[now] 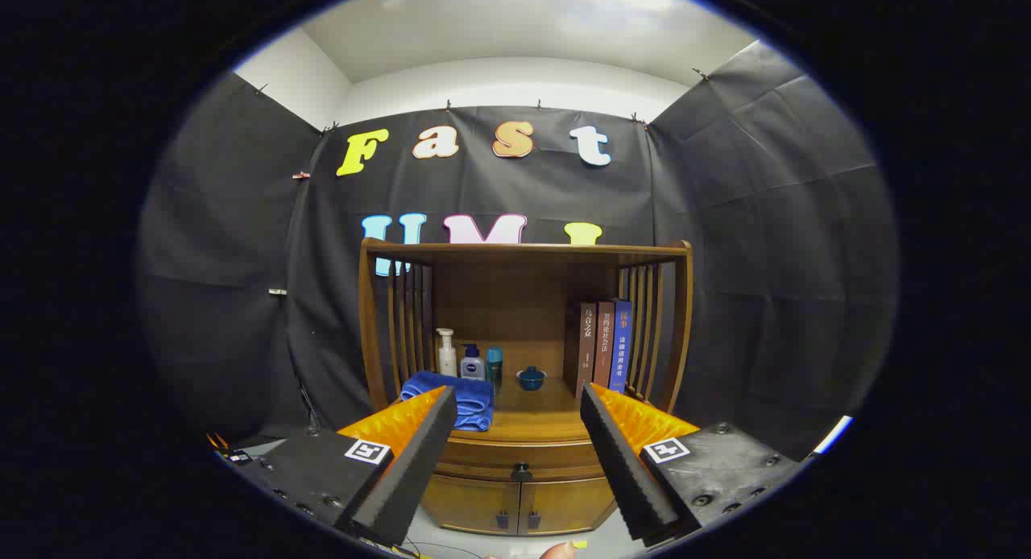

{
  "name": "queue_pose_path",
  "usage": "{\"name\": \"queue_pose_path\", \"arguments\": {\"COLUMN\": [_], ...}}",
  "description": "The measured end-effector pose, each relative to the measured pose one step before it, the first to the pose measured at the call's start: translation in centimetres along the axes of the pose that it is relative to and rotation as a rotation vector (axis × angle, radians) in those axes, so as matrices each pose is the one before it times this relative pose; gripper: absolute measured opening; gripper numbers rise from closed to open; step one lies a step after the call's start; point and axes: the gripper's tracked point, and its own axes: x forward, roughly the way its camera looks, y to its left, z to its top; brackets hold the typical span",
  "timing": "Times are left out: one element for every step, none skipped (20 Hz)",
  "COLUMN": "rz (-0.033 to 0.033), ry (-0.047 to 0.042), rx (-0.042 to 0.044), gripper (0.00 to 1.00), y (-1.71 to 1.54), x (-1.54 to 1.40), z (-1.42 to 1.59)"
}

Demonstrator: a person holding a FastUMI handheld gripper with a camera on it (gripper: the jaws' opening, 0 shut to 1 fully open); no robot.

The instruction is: Pull open the drawer, take out the items inside it, and place them on the countertop above the cabinet.

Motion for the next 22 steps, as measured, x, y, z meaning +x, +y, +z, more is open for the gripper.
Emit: {"name": "queue_pose_path", "arguments": {"rz": [0.00269, 0.00075, 0.00301, -0.00075, -0.00004, 0.00062, 0.00045, 0.00001, -0.00177, -0.00132, 0.00097, 0.00024, 0.00131, 0.00120, 0.00219, 0.00045, 0.00046, 0.00077, 0.00369, 0.00240, 0.00250, 0.00206], "ry": [-0.00194, 0.00055, -0.00036, -0.00045, -0.00008, 0.00106, 0.00260, 0.00327, 0.00035, -0.00060, 0.00093, 0.00141, 0.00061, 0.00130, 0.00047, 0.00042, -0.00033, -0.00404, -0.00449, -0.00198, -0.00184, -0.00140], "rx": [0.00140, 0.00100, -0.00074, -0.00069, -0.00034, 0.00090, 0.00093, 0.00025, 0.00019, 0.00107, 0.00034, 0.00014, 0.00007, -0.00018, -0.00170, -0.00148, -0.00003, 0.00325, 0.00468, 0.00220, 0.00276, 0.00336], "gripper": [0.98, 0.98, 0.98, 0.98, 0.98, 0.98, 0.98, 0.98, 0.98, 0.98, 0.98, 0.98, 0.98, 0.98, 0.98, 0.98, 0.98, 0.98, 0.98, 0.98, 0.98, 0.98], "y": [0.036, 0.027, -0.001, 0.075, -0.022, 0.067, 0.041, 0.008, -0.053, 0.004, -0.017, -0.033, 0.088, 0.143, 0.040, -0.053, -0.047, 0.098, 0.077, 0.050, 0.032, -0.008], "x": [-0.043, -0.160, 0.011, -0.010, 0.059, 0.045, 0.000, -0.041, 0.006, 0.049, 0.064, -0.194, -0.022, -0.047, -0.047, 0.085, 0.067, 0.087, 0.151, 0.141, 0.280, 0.312], "z": [-0.126, -0.016, 0.012, 0.039, 0.030, -0.026, -0.122, -0.220, 0.008, 0.012, -0.001, -0.056, -0.052, -0.115, -0.036, 0.030, -0.065, 0.096, 0.029, 0.033, 0.014, 0.108]}}
